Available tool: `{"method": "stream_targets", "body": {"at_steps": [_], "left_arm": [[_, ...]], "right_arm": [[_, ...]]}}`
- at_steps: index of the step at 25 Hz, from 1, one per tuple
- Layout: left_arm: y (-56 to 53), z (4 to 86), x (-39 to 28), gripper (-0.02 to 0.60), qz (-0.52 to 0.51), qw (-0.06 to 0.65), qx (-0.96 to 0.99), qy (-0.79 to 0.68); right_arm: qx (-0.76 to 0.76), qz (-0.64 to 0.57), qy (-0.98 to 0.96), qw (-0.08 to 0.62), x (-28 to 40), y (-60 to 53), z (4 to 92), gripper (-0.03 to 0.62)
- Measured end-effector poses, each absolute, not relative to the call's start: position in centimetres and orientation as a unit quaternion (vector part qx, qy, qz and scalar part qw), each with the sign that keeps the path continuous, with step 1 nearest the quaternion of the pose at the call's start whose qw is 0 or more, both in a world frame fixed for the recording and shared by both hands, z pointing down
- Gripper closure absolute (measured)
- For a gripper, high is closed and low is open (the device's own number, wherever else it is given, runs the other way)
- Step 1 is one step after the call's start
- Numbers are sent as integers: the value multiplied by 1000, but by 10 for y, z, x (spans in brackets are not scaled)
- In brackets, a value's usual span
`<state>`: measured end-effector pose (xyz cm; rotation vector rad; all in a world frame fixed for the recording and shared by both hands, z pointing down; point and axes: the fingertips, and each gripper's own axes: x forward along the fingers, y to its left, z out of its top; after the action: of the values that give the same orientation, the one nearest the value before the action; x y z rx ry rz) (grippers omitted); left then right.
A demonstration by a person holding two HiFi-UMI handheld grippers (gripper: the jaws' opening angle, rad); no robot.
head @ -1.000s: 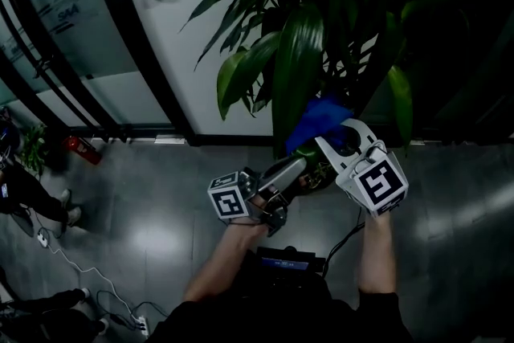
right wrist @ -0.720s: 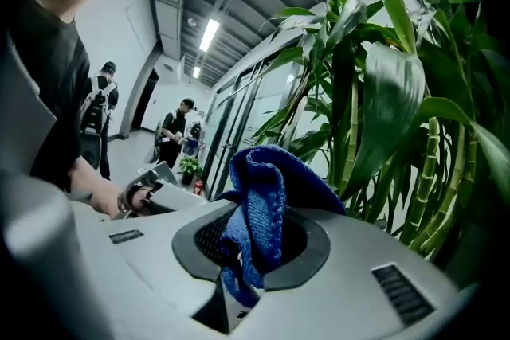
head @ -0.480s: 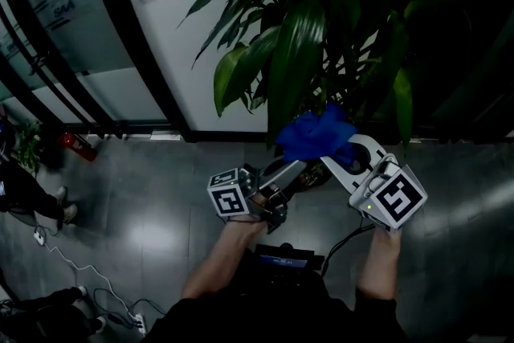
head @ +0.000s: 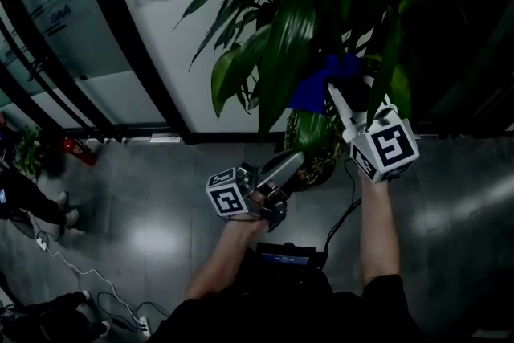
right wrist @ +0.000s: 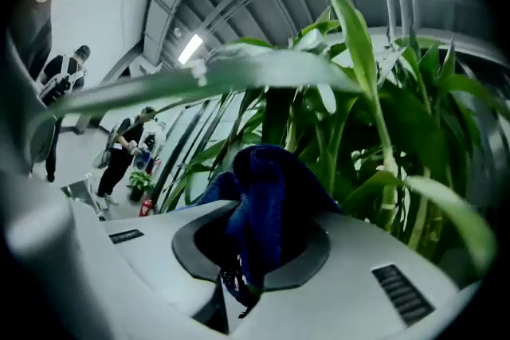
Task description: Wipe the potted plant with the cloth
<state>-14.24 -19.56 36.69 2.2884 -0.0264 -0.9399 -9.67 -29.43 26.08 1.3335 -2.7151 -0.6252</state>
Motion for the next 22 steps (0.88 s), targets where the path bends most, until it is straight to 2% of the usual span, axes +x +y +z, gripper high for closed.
{"method": "stream_targets", "body": {"at_steps": [4, 11, 15, 22], "left_arm": [[-192, 366, -143, 578, -357, 322, 877, -8], [-194, 365, -143, 577, -356, 325, 876, -6], [-193, 364, -141, 565, -356, 313, 880, -13], [-184, 352, -145, 378, -398, 308, 864, 23]], "right_arm": [[394, -162, -902, 61, -107, -283, 297, 516], [345, -173, -913, 134, -126, -244, 326, 516], [330, -147, -921, 147, -132, -226, 335, 516], [324, -109, -932, 123, -128, -213, 347, 516]]}}
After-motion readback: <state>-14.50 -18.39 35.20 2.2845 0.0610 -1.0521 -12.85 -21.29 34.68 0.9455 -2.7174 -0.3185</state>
